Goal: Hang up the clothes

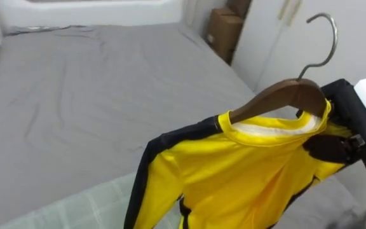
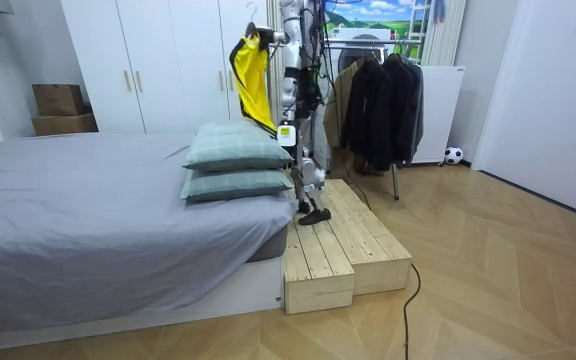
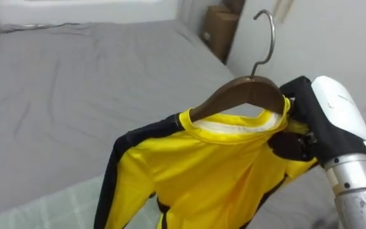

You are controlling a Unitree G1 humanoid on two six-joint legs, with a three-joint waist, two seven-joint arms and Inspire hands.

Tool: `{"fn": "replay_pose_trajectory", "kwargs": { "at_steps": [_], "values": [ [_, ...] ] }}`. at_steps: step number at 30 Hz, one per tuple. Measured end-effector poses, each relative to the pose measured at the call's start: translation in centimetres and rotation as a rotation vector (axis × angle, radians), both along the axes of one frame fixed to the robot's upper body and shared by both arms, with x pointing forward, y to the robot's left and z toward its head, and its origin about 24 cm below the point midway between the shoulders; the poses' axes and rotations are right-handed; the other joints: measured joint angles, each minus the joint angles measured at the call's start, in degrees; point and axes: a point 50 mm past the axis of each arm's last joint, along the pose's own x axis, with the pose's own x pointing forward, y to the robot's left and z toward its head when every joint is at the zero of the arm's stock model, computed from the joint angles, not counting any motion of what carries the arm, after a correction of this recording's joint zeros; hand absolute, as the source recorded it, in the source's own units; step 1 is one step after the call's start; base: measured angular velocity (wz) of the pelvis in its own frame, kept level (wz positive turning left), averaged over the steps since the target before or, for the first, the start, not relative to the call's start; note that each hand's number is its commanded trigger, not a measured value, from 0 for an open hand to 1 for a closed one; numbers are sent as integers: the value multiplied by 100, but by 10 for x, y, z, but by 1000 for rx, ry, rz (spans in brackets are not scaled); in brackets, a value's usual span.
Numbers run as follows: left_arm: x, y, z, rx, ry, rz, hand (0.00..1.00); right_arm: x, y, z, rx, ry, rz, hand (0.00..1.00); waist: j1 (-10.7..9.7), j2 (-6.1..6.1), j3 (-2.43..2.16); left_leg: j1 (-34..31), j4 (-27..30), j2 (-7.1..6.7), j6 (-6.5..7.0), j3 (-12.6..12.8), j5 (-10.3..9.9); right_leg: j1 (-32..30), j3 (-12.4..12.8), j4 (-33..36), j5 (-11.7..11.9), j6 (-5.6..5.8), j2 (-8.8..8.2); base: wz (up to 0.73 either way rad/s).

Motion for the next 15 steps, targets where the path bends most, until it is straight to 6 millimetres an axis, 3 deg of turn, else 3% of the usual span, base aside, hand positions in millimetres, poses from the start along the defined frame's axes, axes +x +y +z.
{"fn": "replay_pose_trajectory", "kwargs": {
  "at_steps": [1, 2, 3, 4, 5, 7, 8, 9, 10, 12, 13, 14, 15],
  "values": [
    [-2, 0, 0, -2, 14, 0, 0, 0, -1, -2, 2, 4, -10, 100, 47, 18, 8, 50, 1, -1, -32, 160, -34, 12, -83, 210, -166, 47, -186, -119],
    [-8, -1, 0, -4, 42, 6, 0, 2, -1, -6, -1, 19, -18, 100, 118, 22, 2, 114, 91, 10, -102, 470, -78, 55, -49, 364, -356, 188, -490, -114],
    [-14, 0, 1, -4, 65, 15, 0, 3, 4, -11, -5, 35, -10, 100, 109, -17, -24, 144, 290, 86, -185, 613, -134, 73, 22, 280, -413, 378, -566, -100],
    [-15, 0, 1, -2, 72, 17, 0, 3, 7, -13, -2, 44, -1, 100, 66, -13, 11, 147, 410, 147, -201, 623, -141, 45, 40, 259, -394, 337, -521, -62],
    [-16, 0, 2, -1, 86, 21, 0, 4, 11, -17, 0, 64, 19, 100, 22, 2, 25, 91, 733, 311, -201, 624, -139, 55, 170, 121, -355, 272, -377, -64],
    [-21, 3, 3, 5, 107, 30, 0, 5, 14, -19, -2, 81, 46, 100, 37, 24, 22, -21, 1177, 540, -199, 330, -136, 35, 294, 53, -334, 157, -207, -70],
    [-25, 7, 6, 15, 128, 42, 0, 5, 14, -18, -6, 82, 46, 100, -53, -1, 12, -119, 1485, 671, -199, 158, -136, 41, 298, 18, -362, 71, -121, -53],
    [-26, 11, 7, 22, 152, 34, 0, 5, 12, -18, -13, 83, 40, 100, -91, -11, 9, -185, 1820, 836, -196, 122, -132, 44, 396, 27, -378, 5, -33, -52],
    [-27, 11, 8, 24, 163, 31, 0, 5, 12, -17, -17, 83, 36, 100, -91, -14, 9, -197, 1986, 915, -191, 123, -115, 54, 482, 32, -394, -25, 12, -53],
    [-31, 11, 9, 17, 207, 29, 0, 6, 12, -16, -21, 78, 38, 100, -222, -37, 14, -420, 2792, 1165, -101, -286, 172, 123, 760, 27, -445, -110, 120, -51],
    [-33, 10, 9, 12, 218, 32, 0, 6, 12, -15, -22, 76, 38, 100, -244, -50, 13, -499, 3005, 1218, -91, -395, 309, 146, 843, 20, -443, -132, 139, -67],
    [-37, 10, 9, 4, 240, 34, 0, 6, 12, -16, -20, 78, 38, 100, -243, -118, 26, -627, 3354, 1229, -30, -659, 653, 184, 1104, 16, -431, -172, 150, -87],
    [-40, 8, 10, -2, 264, 31, 0, 6, 11, -16, -20, 78, 35, 100, -246, -180, 40, -792, 3434, 1166, -50, -999, 696, 182, 1370, 33, -422, -210, 153, -93]
  ]
}}
